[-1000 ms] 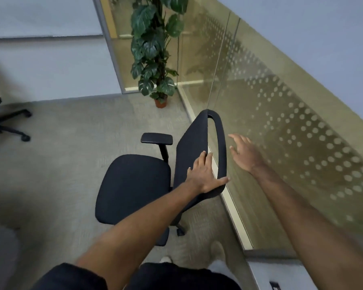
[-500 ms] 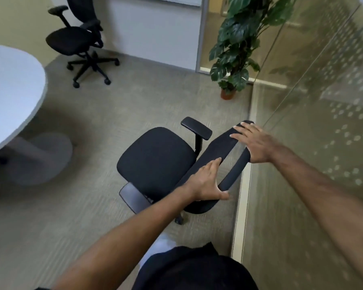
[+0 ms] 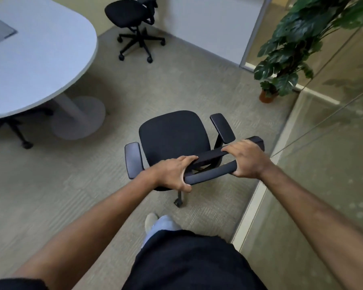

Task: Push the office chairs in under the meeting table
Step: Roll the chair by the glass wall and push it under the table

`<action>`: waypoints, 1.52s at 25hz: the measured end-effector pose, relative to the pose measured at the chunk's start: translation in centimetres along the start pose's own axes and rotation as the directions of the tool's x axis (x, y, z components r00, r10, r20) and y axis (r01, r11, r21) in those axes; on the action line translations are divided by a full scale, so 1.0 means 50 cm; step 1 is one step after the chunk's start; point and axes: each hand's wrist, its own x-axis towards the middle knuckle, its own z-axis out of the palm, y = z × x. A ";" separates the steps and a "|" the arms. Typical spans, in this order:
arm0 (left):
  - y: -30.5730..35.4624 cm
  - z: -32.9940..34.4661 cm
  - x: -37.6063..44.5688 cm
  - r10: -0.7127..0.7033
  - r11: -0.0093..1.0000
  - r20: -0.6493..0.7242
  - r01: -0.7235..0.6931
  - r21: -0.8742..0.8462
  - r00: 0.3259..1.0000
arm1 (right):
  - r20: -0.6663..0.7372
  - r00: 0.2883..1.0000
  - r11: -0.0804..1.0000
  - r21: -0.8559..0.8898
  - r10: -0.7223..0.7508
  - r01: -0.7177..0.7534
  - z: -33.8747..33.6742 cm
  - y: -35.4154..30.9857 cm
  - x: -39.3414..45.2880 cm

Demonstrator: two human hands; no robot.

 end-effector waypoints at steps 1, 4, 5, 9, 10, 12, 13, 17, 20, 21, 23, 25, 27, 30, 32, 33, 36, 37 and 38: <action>-0.018 -0.004 -0.013 -0.049 0.997 -0.039 0.051 0.051 0.998 | -0.012 1.000 1.000 0.001 -0.002 0.002 0.005 -0.017 0.019; -0.078 -0.025 -0.039 -0.192 0.969 -0.150 0.211 0.126 0.970 | -0.044 0.999 1.000 0.005 -0.003 0.004 0.006 -0.071 0.083; -0.101 -0.034 -0.045 -0.224 0.958 -0.190 0.252 0.138 0.956 | -0.052 0.999 1.000 0.006 0.002 -0.001 0.002 -0.091 0.108; -0.197 -0.070 -0.067 -0.298 0.908 -0.341 0.375 0.187 0.892 | -0.088 0.996 1.000 0.016 0.006 -0.004 -0.005 -0.150 0.210; -0.217 -0.079 -0.071 -0.307 0.896 -0.369 0.397 0.199 0.877 | -0.086 0.996 1.000 0.012 0.000 0.001 -0.006 -0.160 0.235; -0.251 -0.097 -0.080 -0.326 0.877 -0.403 0.433 0.208 0.855 | -0.085 0.996 1.000 0.004 -0.013 0.014 -0.008 -0.176 0.283; -0.268 -0.106 -0.085 -0.342 0.868 -0.410 0.451 0.207 0.846 | -0.091 0.996 1.000 0.003 -0.022 0.022 -0.008 -0.184 0.308; -0.318 -0.129 -0.099 -0.377 0.858 -0.438 0.486 0.167 0.816 | -0.152 0.985 0.997 -0.012 -0.078 0.077 -0.007 -0.201 0.392; -0.361 -0.139 -0.112 -0.406 0.846 -0.463 0.515 0.135 0.788 | -0.189 0.973 0.991 -0.013 -0.133 0.133 -0.004 -0.216 0.456; -0.377 -0.142 -0.118 -0.417 0.840 -0.469 0.527 0.127 0.779 | -0.192 0.970 0.989 -0.012 -0.150 0.151 -0.005 -0.223 0.478; -0.407 -0.149 -0.131 -0.438 0.827 -0.476 0.550 0.118 0.762 | -0.198 0.962 0.982 -0.015 -0.186 0.187 -0.006 -0.239 0.524; -0.440 -0.155 -0.143 -0.452 0.815 -0.493 0.569 0.111 0.743 | -0.200 0.954 0.974 -0.031 -0.224 0.223 -0.010 -0.257 0.570; -0.473 -0.160 -0.154 -0.457 0.808 -0.520 0.582 0.096 0.721 | -0.196 0.945 0.965 -0.057 -0.261 0.255 -0.015 -0.273 0.616; -0.521 -0.167 -0.174 -0.471 0.800 -0.536 0.595 0.074 0.700 | -0.190 0.928 0.947 -0.071 -0.322 0.314 -0.023 -0.297 0.683; -0.550 -0.173 -0.185 -0.492 0.791 -0.542 0.610 0.048 0.682 | -0.191 0.916 0.936 -0.056 -0.352 0.348 -0.028 -0.313 0.731; -0.564 -0.178 -0.189 -0.508 0.783 -0.546 0.621 0.029 0.666 | -0.188 0.911 0.930 -0.049 -0.368 0.365 -0.030 -0.320 0.757; -0.595 -0.194 -0.190 -0.557 0.752 -0.546 0.659 -0.012 0.626 | -0.169 0.890 0.905 -0.036 -0.423 0.423 -0.033 -0.334 0.830; -0.603 -0.199 -0.189 -0.573 0.742 -0.543 0.669 -0.026 0.614 | -0.161 0.882 0.896 -0.034 -0.442 0.442 -0.034 -0.337 0.853; -0.612 -0.205 -0.187 -0.590 0.730 -0.541 0.682 -0.042 0.599 | -0.152 0.874 0.886 -0.033 -0.461 0.462 -0.035 -0.338 0.879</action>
